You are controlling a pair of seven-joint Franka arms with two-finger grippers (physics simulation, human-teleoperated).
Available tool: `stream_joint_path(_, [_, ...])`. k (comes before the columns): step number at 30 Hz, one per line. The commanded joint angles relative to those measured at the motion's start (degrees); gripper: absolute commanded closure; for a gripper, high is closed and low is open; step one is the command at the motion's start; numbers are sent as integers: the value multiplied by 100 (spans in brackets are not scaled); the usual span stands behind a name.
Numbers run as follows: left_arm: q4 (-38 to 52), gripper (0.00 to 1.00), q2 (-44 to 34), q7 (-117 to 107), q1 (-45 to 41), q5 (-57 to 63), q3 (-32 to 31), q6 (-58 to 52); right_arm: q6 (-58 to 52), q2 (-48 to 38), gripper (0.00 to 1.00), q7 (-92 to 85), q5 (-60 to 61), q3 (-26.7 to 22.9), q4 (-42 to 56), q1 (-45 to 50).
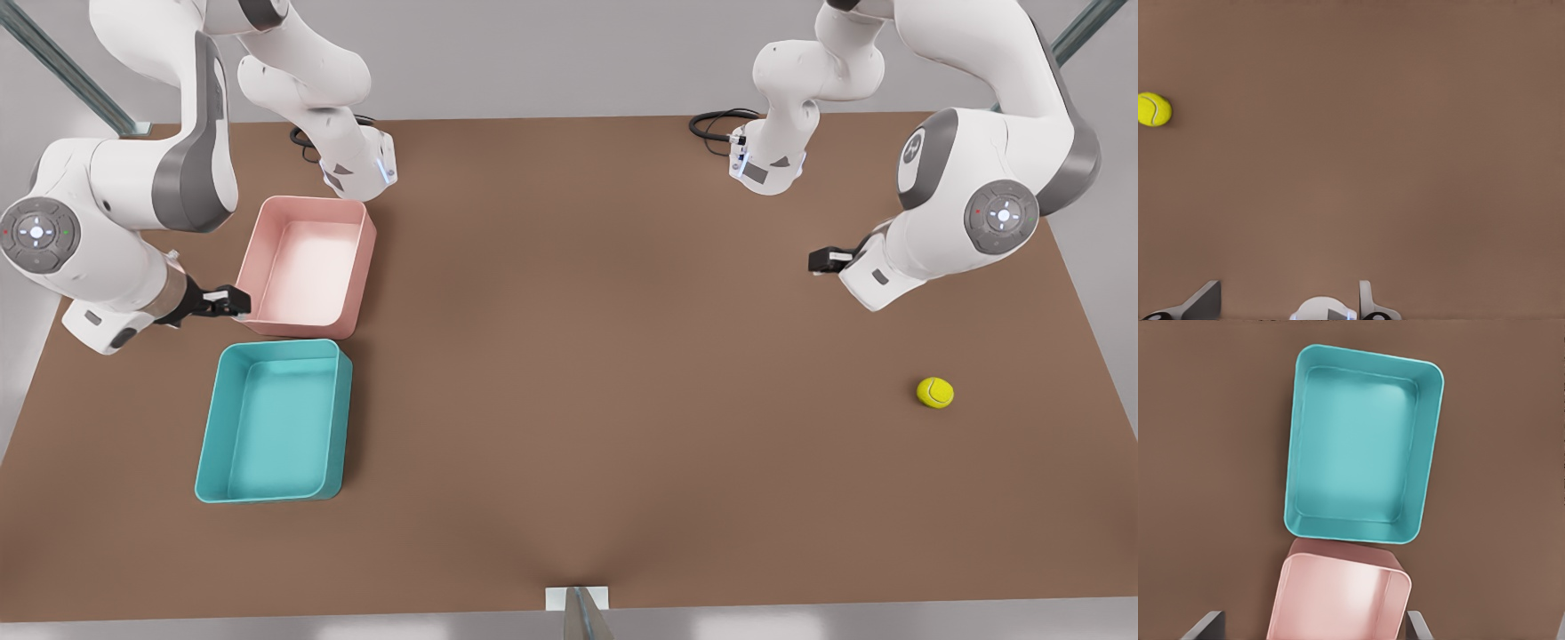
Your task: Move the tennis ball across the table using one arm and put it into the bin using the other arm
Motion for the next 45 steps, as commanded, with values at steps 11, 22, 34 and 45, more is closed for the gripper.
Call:
stream_joint_path(11, [424,79,2072,6382,1485,-115,156,2465,-172,274,0,261,56,-10,311,54])
stream_joint_path(22, [468,79,3514,14777,3111,-97,947,4574,-154,397,0,226,65,-10,408,107])
stream_joint_path(34, [214,79,3734,13864,3128,52,1062,4767,-154,477,0,218,56,-19,514,107])
stream_joint_path(45, [-586,79,3417,10057,2812,325,1062,5348,-163,477,0,218,48,-37,514,98])
